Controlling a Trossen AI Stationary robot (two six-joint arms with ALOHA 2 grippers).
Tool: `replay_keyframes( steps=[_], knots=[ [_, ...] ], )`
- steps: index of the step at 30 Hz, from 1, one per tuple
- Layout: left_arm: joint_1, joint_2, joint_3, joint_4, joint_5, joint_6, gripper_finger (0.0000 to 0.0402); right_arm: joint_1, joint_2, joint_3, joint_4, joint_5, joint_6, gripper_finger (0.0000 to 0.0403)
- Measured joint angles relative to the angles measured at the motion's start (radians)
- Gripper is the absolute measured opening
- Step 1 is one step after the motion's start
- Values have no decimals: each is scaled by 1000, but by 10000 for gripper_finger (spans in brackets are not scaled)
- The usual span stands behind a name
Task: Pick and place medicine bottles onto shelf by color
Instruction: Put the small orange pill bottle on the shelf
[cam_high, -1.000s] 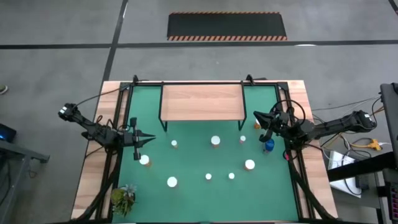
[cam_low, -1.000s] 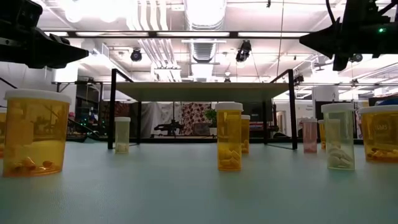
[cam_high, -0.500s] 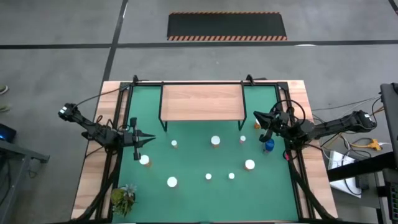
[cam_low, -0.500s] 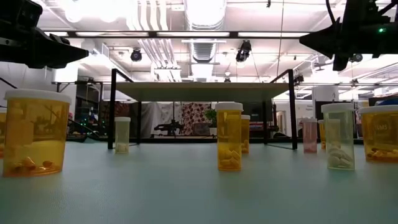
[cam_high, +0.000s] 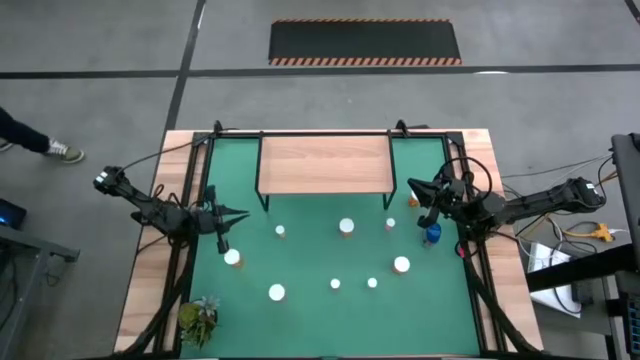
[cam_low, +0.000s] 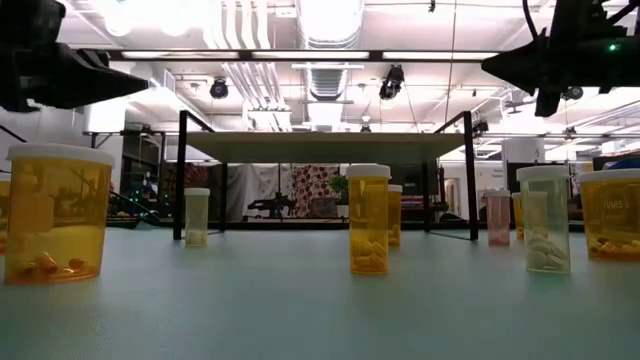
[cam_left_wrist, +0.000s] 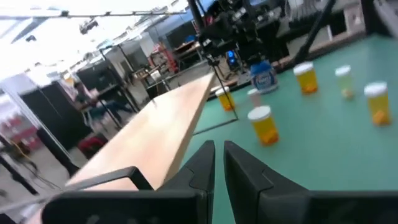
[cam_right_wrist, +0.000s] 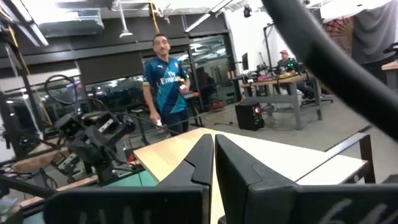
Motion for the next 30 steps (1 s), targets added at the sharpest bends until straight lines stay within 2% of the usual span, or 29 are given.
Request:
replay_keyframes(
  steps=[4,8,12,15,18,30],
  knots=[
    [0,0,0,1,-19,120,17,0,2,31,9,4,16,9],
    [0,1,-1,-1,-19,118,17,0,2,69,8,-5,76,9],
    [0,1,-1,6,-18,116,17,0,2,77,2,-129,90,9],
    [0,2,-3,102,18,0,17,0,2,77,1,-188,54,9],
    [-1,1,-4,188,62,-134,17,0,2,77,-1,-195,13,9],
    [0,1,-5,534,62,-92,17,0,2,77,-15,-197,13,9]
  ],
)
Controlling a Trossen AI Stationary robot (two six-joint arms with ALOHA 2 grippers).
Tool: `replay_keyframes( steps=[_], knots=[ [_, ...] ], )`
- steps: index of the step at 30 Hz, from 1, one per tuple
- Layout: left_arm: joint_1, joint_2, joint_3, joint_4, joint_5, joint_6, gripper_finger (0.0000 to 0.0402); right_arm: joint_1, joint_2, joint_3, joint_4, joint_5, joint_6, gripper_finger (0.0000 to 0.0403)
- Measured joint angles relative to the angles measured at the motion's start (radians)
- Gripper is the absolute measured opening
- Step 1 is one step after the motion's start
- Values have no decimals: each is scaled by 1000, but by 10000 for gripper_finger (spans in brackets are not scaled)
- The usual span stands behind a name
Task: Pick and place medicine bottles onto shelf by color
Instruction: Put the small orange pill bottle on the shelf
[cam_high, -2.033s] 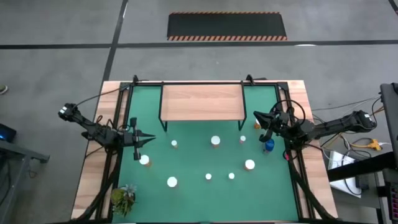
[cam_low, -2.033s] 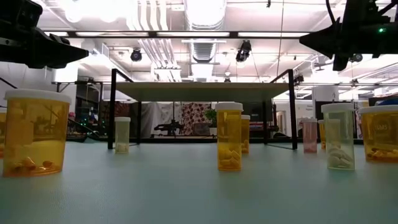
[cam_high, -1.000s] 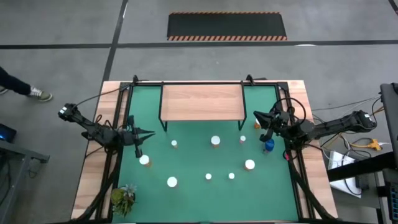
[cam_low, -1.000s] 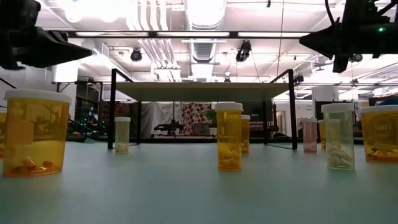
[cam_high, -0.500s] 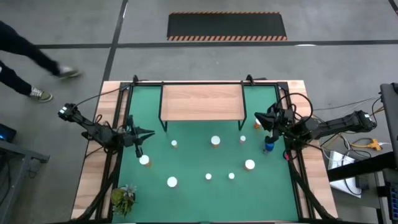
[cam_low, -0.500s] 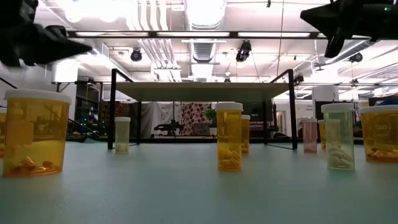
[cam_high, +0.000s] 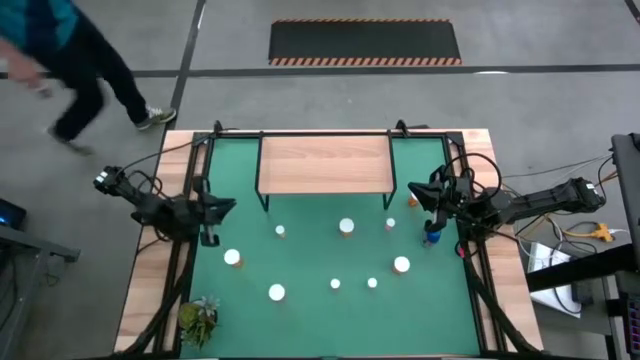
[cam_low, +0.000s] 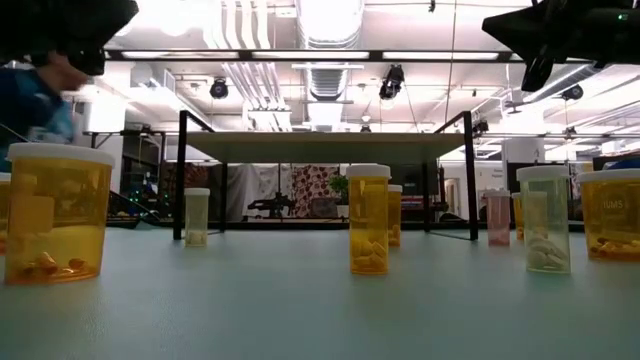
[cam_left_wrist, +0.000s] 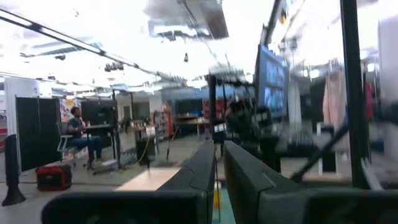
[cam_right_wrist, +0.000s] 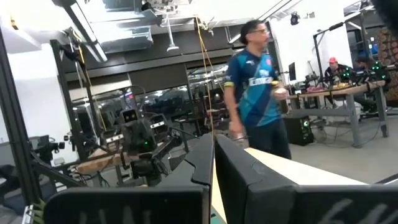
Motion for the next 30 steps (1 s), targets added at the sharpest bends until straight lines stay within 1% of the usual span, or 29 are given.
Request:
replay_keyframes(
  steps=[2,6,10,13,15,19,22,25,30],
  knots=[
    [0,0,0,43,0,23,17,0,0,0,1,0,0,9],
    [0,-1,0,129,0,122,17,0,0,0,0,0,-1,9],
    [0,-1,0,208,0,138,17,0,-1,0,10,0,-51,9],
    [0,0,0,207,0,139,17,0,5,14,19,0,-64,9],
    [0,2,-6,205,0,144,17,0,33,35,25,-1,-71,9],
    [0,11,-8,208,-1,203,17,0,137,121,25,-10,-100,9],
    [0,11,0,218,-1,259,17,0,244,207,27,-11,-172,9],
    [0,11,3,224,-1,269,17,0,347,296,26,-11,-231,9],
    [0,11,1,225,-1,268,17,14,509,416,9,-15,-282,9]
  ],
)
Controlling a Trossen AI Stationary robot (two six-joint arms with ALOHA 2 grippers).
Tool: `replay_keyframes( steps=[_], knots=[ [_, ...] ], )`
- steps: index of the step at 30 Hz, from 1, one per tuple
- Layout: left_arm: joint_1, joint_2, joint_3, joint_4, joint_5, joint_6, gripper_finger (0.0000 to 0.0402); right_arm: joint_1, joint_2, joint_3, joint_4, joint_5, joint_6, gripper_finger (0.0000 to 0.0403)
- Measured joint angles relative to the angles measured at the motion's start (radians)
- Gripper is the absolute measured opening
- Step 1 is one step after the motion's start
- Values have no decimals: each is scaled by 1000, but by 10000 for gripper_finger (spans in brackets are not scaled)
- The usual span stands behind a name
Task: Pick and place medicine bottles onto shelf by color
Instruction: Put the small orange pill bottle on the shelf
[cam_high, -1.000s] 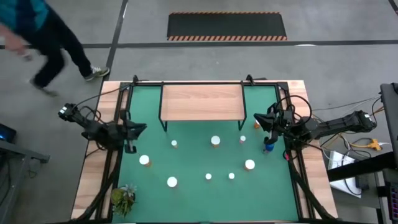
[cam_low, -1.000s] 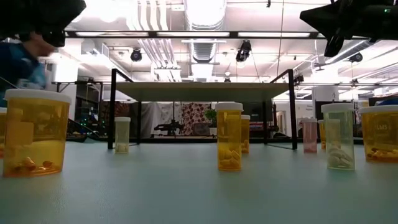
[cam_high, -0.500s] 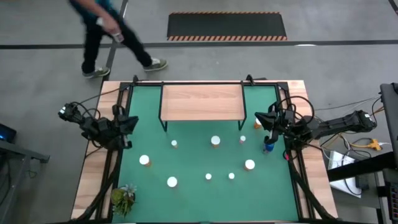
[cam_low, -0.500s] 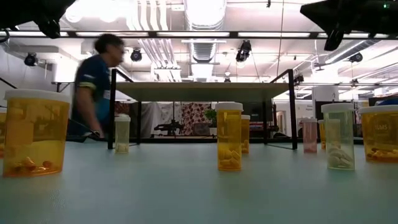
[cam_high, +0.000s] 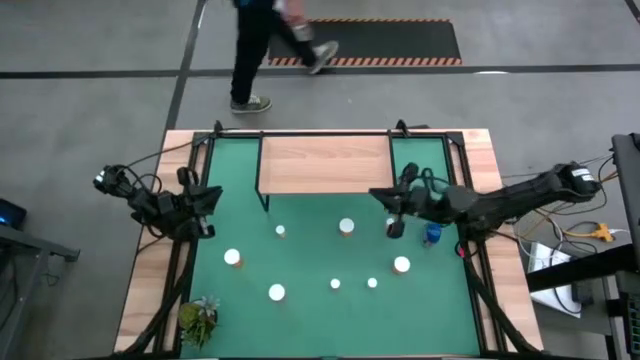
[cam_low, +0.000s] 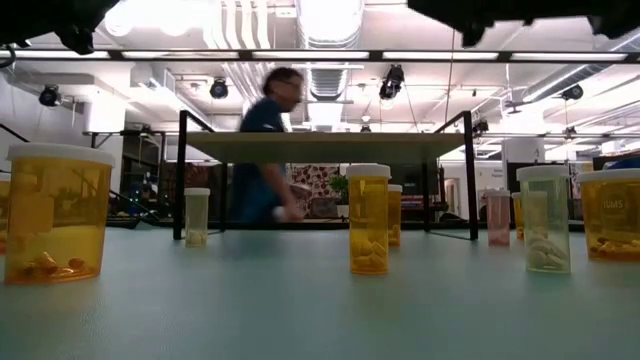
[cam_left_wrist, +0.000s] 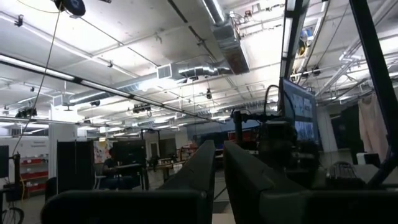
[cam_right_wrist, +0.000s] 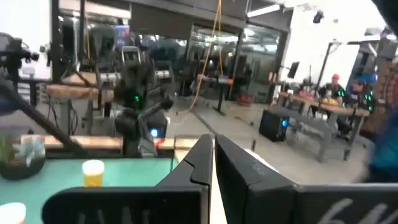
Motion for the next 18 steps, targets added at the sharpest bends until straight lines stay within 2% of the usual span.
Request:
replay_keyframes(
  steps=[9,18],
  knots=[
    [0,-2,-1,-1,0,1,17,88,218,160,-27,4,-18,9],
    [0,-6,1,22,2,20,17,184,293,378,-471,7,117,9]
  ],
)
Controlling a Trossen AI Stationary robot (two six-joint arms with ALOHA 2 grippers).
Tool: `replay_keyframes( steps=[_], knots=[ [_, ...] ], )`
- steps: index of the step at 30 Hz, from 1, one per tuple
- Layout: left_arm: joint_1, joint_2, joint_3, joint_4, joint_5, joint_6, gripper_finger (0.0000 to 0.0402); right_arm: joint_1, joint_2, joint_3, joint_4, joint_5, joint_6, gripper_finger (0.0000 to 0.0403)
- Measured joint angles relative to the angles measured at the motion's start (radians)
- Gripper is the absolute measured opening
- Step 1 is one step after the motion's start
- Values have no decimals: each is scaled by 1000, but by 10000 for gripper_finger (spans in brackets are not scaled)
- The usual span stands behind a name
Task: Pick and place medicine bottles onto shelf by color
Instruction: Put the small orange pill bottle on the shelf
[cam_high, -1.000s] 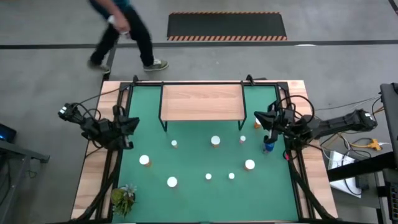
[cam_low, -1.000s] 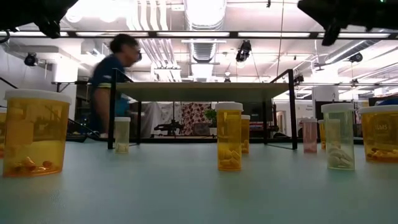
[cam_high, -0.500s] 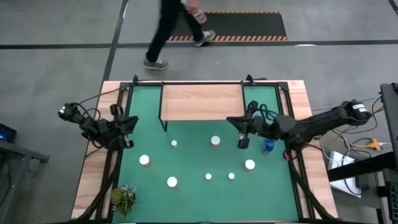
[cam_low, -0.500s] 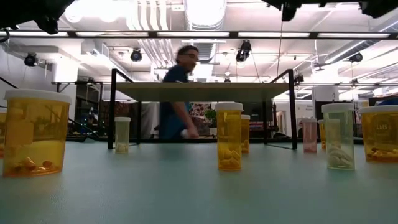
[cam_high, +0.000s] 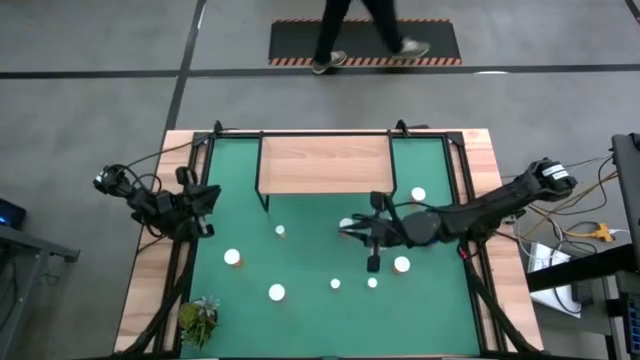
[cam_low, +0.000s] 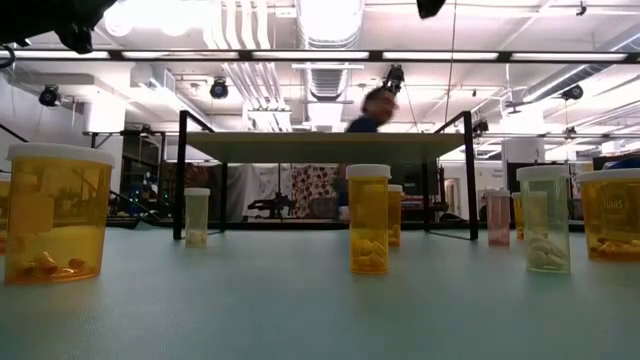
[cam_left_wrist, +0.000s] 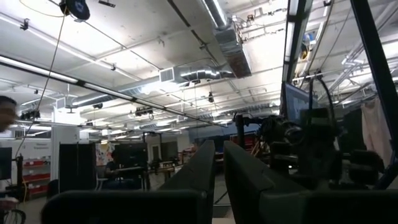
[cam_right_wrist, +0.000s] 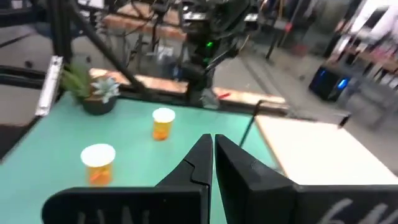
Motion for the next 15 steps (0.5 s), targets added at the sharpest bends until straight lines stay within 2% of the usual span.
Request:
replay_keyframes(
  steps=[5,15],
  knots=[
    [0,-1,0,16,0,2,17,43,58,115,-246,4,111,9],
    [0,-1,0,48,0,1,17,53,208,312,-469,5,174,14]
  ],
)
